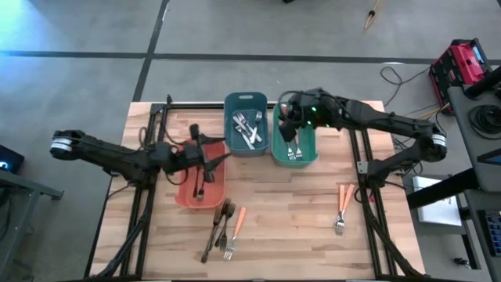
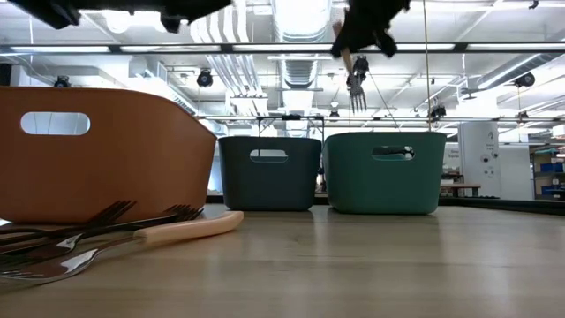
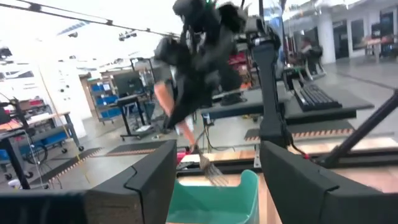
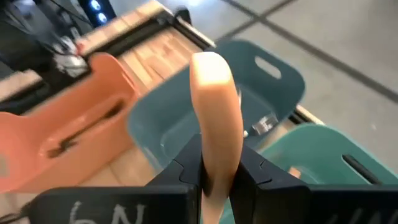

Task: Sort silverware by color (type)
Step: Put the orange fork into the green bin, then put the black fork into the orange bin

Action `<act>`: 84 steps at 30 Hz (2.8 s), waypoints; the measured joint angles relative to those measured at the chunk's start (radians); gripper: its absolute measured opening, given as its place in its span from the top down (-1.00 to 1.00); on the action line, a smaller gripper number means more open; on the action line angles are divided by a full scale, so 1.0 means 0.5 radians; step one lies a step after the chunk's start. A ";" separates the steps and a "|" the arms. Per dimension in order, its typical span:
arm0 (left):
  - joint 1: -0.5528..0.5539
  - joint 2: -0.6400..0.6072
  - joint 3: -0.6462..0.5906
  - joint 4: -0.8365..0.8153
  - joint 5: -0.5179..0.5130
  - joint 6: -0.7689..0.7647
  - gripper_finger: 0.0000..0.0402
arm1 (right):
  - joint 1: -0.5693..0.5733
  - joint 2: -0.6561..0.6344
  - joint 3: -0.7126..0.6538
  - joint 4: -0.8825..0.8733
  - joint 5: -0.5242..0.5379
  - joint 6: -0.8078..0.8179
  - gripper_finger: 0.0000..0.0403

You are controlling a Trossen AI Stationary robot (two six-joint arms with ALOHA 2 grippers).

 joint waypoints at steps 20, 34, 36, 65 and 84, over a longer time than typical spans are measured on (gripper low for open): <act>0.002 -0.675 -0.355 -0.002 -0.354 0.012 -0.05 | -0.451 0.434 -0.015 -0.186 -0.278 0.179 0.84; 0.002 -0.684 -0.367 -0.035 -0.362 0.054 -0.04 | -0.484 0.634 -0.015 -0.316 -0.261 0.420 0.84; 0.002 -0.686 -0.367 -0.036 -0.363 0.054 -0.04 | -0.487 0.674 -0.015 -0.310 -0.258 0.419 0.84; 0.006 -0.681 -0.367 -0.048 -0.363 0.055 -0.04 | -0.492 0.838 -0.015 -0.303 -0.046 0.393 0.53; 0.006 -0.656 -0.367 -0.053 -0.361 -0.019 -0.04 | -0.334 0.553 -0.016 -0.261 -0.043 0.246 0.58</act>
